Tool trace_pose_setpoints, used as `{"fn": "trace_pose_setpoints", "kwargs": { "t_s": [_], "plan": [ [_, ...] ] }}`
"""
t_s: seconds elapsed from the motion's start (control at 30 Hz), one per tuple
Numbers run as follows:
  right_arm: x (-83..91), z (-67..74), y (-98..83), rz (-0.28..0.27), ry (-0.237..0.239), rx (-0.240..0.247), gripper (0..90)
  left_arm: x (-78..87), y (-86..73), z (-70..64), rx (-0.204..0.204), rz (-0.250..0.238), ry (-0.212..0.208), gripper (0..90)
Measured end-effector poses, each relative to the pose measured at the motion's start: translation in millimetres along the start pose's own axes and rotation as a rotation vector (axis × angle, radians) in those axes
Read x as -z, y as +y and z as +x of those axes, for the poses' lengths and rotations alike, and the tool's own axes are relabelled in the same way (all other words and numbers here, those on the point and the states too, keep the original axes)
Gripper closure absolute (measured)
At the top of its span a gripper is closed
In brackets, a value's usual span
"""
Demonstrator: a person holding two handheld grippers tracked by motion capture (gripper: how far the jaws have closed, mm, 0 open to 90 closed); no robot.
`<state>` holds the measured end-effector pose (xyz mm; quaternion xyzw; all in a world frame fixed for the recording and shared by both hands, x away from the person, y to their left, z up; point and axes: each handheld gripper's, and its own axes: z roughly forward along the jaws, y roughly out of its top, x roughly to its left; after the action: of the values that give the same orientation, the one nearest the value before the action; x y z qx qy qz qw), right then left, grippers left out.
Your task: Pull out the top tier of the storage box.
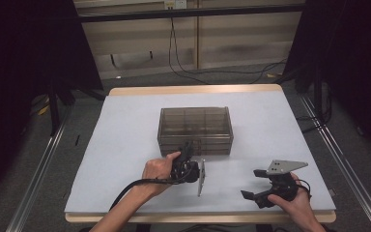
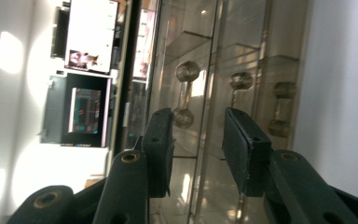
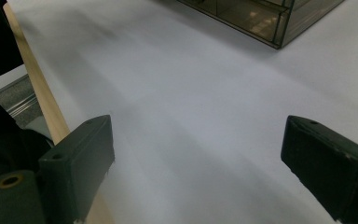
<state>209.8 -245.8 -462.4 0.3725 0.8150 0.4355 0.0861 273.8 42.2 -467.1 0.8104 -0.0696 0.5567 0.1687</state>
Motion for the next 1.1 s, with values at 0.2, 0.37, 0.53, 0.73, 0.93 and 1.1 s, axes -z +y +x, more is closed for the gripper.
{"fn": "trace_pose_setpoints", "kwargs": {
  "t_s": [0.2,0.37,0.53,0.73,0.93,1.1],
  "plan": [
    [0.2,-0.1,-0.1,0.0,-0.001,-0.001,9.5,-2.4,2.0,-5.4,-0.021,0.021,0.049,66.8],
    [-0.1,-0.4,0.0,-0.002,-0.003,-0.001,9.5,-2.3,3.7,-3.4,-0.023,0.032,0.066,74.1],
    [-1.0,0.5,0.4,0.004,0.001,0.0,9.5,-2.8,8.0,-4.3,-0.059,0.064,0.092,79.5],
    [0.0,0.2,0.0,0.001,0.004,0.001,9.5,-2.9,8.9,-6.2,-0.014,0.071,0.099,80.3],
    [-0.7,0.6,0.3,0.003,0.005,-0.001,9.6,-3.7,10.4,-6.9,-0.058,0.071,0.125,80.0],
    [-0.9,0.6,0.3,0.004,0.004,0.0,9.7,-3.6,10.8,-8.1,-0.069,0.081,0.121,80.5]
  ]
}}
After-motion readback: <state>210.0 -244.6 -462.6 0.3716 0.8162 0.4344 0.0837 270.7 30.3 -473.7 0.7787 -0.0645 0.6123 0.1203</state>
